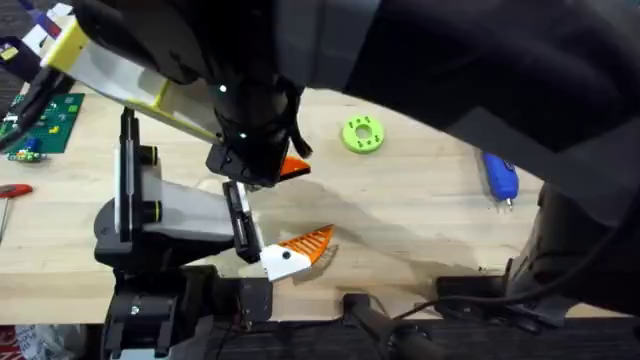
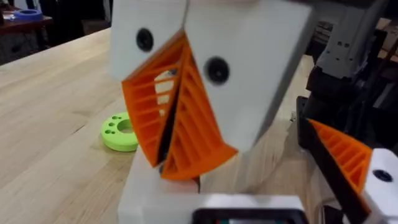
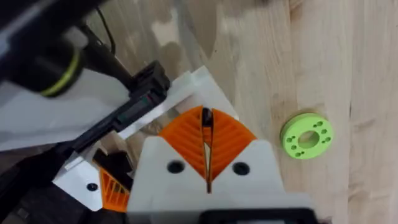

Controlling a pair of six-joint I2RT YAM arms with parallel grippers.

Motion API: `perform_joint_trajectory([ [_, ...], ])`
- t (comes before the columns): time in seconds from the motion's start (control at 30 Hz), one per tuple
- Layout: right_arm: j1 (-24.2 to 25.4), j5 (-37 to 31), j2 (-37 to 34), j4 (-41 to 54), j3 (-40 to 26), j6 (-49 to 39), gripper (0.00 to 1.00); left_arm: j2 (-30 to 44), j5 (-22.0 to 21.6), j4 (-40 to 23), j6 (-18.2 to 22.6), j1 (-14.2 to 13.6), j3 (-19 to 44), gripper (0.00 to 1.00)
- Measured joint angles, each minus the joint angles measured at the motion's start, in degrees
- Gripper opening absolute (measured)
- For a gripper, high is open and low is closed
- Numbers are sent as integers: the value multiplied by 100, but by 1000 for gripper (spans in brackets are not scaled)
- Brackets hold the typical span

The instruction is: Pick up the gripper from the table and insert it into the empty holder that is missing its gripper. Then pick up a screw, insert it into the mounting hole, and use the screwdriver to tighten it. Finally, clean up the table by picking up the vegetable and placing it into the bucket.

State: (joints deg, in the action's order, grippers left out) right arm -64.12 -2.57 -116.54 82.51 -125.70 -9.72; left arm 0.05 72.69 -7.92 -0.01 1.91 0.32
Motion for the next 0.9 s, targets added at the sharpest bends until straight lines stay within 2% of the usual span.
perform_joint_trajectory([
  [0.37,0,0,-1,1,-1,-2,3,-1,0,0,0,0,0,986],
  [0.4,0,-4,0,1,-1,-5,28,0,-1,0,0,0,0,986],
  [0.5,-1,-7,-1,2,-1,-20,218,-1,-2,-1,0,0,0,986],
  [0.53,-1,-10,0,3,-1,-27,331,-1,-1,-1,1,0,0,986],
  [0.63,14,-104,1,68,-12,-67,787,0,0,-2,0,0,0,986],
  [0.67,32,-143,2,101,-27,-85,910,-1,1,-2,0,0,0,986],
  [0.7,53,-169,3,116,-45,-107,972,-1,0,-2,0,0,0,986],
  [0.73,64,-176,3,115,-54,-109,988,0,0,-2,0,0,0,986],
  [0.9,66,-192,3,115,-56,-111,996,0,0,-2,0,0,0,986],
])
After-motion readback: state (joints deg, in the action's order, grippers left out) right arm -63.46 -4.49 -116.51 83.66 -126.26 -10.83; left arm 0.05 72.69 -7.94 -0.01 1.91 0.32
